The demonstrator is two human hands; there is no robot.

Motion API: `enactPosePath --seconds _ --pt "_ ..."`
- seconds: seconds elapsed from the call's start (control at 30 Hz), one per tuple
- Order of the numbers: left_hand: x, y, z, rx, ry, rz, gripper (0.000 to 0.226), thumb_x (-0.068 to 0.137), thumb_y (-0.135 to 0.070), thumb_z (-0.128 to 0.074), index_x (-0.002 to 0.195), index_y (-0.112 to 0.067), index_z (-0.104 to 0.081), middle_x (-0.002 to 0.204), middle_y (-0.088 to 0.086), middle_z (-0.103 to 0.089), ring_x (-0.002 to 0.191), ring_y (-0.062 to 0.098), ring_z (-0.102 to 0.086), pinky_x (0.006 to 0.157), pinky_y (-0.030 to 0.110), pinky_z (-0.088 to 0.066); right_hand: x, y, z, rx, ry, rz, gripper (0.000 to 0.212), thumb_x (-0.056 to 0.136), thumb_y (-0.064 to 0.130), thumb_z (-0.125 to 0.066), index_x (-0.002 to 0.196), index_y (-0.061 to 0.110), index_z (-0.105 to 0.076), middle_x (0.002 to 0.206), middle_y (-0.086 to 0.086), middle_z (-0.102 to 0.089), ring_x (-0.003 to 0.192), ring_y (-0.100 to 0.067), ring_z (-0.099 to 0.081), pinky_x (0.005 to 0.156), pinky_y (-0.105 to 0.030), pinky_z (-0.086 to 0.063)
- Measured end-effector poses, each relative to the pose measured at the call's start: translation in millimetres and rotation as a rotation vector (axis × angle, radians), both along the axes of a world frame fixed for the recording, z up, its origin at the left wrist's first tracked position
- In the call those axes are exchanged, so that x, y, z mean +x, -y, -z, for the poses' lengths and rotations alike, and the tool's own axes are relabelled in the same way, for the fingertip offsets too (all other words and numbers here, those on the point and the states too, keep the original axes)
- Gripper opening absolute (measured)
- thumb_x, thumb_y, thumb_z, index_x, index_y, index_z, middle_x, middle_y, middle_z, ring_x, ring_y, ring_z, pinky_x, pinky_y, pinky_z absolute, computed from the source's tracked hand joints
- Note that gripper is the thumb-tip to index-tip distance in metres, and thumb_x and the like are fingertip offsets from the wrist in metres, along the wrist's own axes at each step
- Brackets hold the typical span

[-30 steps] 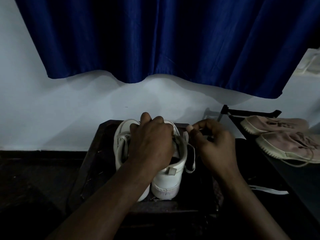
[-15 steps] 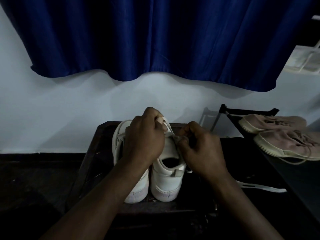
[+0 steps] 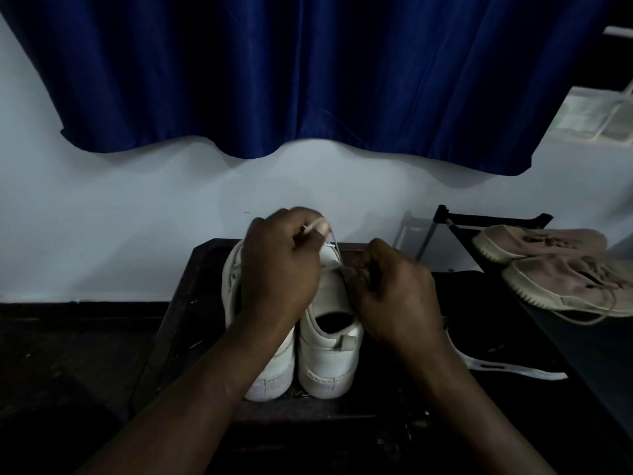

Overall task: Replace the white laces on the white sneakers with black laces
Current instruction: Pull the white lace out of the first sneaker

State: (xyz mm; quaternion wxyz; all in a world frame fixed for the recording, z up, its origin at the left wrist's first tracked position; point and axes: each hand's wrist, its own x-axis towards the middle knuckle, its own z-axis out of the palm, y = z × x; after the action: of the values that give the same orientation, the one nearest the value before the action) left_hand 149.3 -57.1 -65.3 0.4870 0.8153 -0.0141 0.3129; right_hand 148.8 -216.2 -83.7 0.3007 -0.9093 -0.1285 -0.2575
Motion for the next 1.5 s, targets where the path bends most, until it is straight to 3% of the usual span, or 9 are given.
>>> enactPosePath --seconds 0.17,0.27,0.4,0.57,0.87,1.07,1.2,1.37,1.5 --pt "-4.5 2.6 -5.6 -0.246 -0.056 0.029 0.016 0.105 -0.021 -0.052 0.091 -0.022 -0.059 0.072 -0.009 -0.072 0.075 0.009 -0.069 0.079 0.041 -0.056 -0.1 -0.5 -0.5 0.005 -0.016 0.000 0.025 0.082 0.019 -0.076 0.079 0.029 -0.053 0.064 0.016 -0.045 0.063 -0.007 -0.043 0.054 -0.019 -0.025" --pt "-7.0 2.8 -7.5 -0.056 -0.162 0.053 0.012 0.098 -0.022 -0.060 0.106 -0.031 -0.060 0.070 -0.008 -0.069 0.073 0.009 -0.067 0.077 0.041 -0.056 -0.1 -0.3 0.7 0.006 -0.028 -0.007 0.020 0.084 0.021 -0.076 0.083 0.027 -0.057 0.065 0.016 -0.045 0.061 -0.003 -0.044 0.055 -0.011 -0.025" --pt "-12.8 4.9 -10.0 0.284 -0.235 0.089 0.049 0.081 -0.023 -0.064 0.126 -0.042 -0.056 0.103 -0.016 -0.059 0.092 0.007 -0.061 0.089 0.042 -0.053 -1.0 0.1 1.4 0.032 -0.042 -0.018 0.014 0.084 0.019 -0.073 0.086 0.025 -0.060 0.070 0.015 -0.051 0.063 -0.003 -0.048 0.055 -0.017 -0.030" --pt "-10.0 5.8 -6.8 0.665 -0.321 0.017 0.043 0.077 -0.038 -0.053 0.117 -0.041 -0.069 0.107 -0.011 -0.064 0.104 0.020 -0.060 0.092 0.046 -0.048 -1.2 -2.1 2.3 0.055 -0.029 -0.025 0.014 0.082 0.015 -0.071 0.083 0.023 -0.060 0.071 0.014 -0.052 0.063 -0.004 -0.047 0.056 -0.010 -0.029" --pt "-8.8 11.2 -4.4 0.719 -0.261 -0.125 0.018 0.089 -0.026 -0.058 0.102 -0.033 -0.069 0.097 -0.007 -0.069 0.101 0.022 -0.055 0.086 0.041 -0.040 0.4 -1.3 4.0 0.052 -0.029 -0.016 0.018 0.084 0.015 -0.075 0.082 0.024 -0.059 0.074 0.012 -0.057 0.067 -0.005 -0.051 0.057 -0.013 -0.030" --pt "-13.3 4.9 -6.9 -0.033 0.135 -0.088 0.015 0.096 -0.002 -0.047 0.100 -0.015 -0.053 0.079 -0.011 -0.073 0.077 0.012 -0.072 0.074 0.042 -0.058 -0.6 -3.4 0.9 0.008 -0.013 0.016 0.023 0.082 0.018 -0.077 0.078 0.025 -0.055 0.069 0.011 -0.052 0.066 -0.012 -0.050 0.056 -0.027 -0.029" --pt "-14.7 4.0 -14.2 -0.263 0.074 0.022 0.009 0.104 -0.011 -0.052 0.100 -0.018 -0.054 0.083 -0.011 -0.076 0.071 0.008 -0.073 0.071 0.037 -0.059 -0.7 -3.7 0.4 0.016 -0.021 0.015 0.018 0.080 0.017 -0.077 0.081 0.023 -0.060 0.071 0.013 -0.052 0.068 -0.013 -0.053 0.058 -0.027 -0.030" --pt "-6.5 -1.4 -4.6 0.212 -0.095 0.070 0.037 0.081 -0.006 -0.066 0.104 -0.035 -0.069 0.114 -0.015 -0.060 0.101 0.011 -0.061 0.088 0.038 -0.053 -0.7 -2.3 2.7 0.059 -0.017 -0.011 0.016 0.082 0.015 -0.077 0.084 0.023 -0.063 0.077 0.010 -0.063 0.072 -0.012 -0.058 0.061 -0.028 -0.037" --pt "-4.8 2.0 -0.2 0.548 -0.283 0.004 0.032 0.080 -0.019 -0.067 0.102 -0.041 -0.075 0.116 -0.016 -0.054 0.110 0.018 -0.045 0.093 0.043 -0.049 0.4 -2.5 3.5 0.087 -0.030 -0.032 0.015 0.082 0.015 -0.076 0.083 0.023 -0.064 0.079 0.010 -0.065 0.073 -0.010 -0.059 0.062 -0.026 -0.040"
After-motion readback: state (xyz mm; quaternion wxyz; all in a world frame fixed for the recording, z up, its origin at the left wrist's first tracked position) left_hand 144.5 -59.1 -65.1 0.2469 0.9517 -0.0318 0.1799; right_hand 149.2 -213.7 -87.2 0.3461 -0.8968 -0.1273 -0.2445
